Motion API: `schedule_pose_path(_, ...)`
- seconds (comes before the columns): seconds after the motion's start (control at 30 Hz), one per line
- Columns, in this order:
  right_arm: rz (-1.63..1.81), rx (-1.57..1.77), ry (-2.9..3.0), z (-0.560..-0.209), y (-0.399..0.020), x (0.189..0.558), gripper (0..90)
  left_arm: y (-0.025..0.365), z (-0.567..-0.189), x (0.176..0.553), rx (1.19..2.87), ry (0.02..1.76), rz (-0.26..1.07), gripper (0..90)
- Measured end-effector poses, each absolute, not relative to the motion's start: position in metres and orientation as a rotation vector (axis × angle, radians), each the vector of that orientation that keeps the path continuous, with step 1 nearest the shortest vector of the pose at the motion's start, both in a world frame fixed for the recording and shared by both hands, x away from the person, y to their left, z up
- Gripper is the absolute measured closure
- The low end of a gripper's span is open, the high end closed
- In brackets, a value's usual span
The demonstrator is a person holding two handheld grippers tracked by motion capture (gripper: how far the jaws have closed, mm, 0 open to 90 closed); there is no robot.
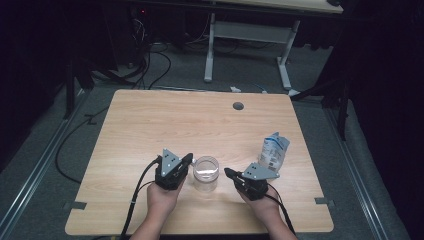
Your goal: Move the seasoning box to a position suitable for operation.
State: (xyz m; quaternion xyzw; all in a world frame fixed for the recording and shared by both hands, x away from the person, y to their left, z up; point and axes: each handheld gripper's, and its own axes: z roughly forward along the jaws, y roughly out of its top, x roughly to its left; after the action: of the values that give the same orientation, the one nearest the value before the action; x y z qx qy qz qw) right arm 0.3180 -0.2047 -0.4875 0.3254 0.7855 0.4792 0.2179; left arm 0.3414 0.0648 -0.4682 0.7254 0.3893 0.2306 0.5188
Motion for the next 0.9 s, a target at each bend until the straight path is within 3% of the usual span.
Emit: schedule_pose_path(0.9,1.367,0.850,2.173,-0.4803,-0.1955,0.3131,89.8,0.0665,-0.4704,0.3414,1.732,0.940,0.553,90.0)
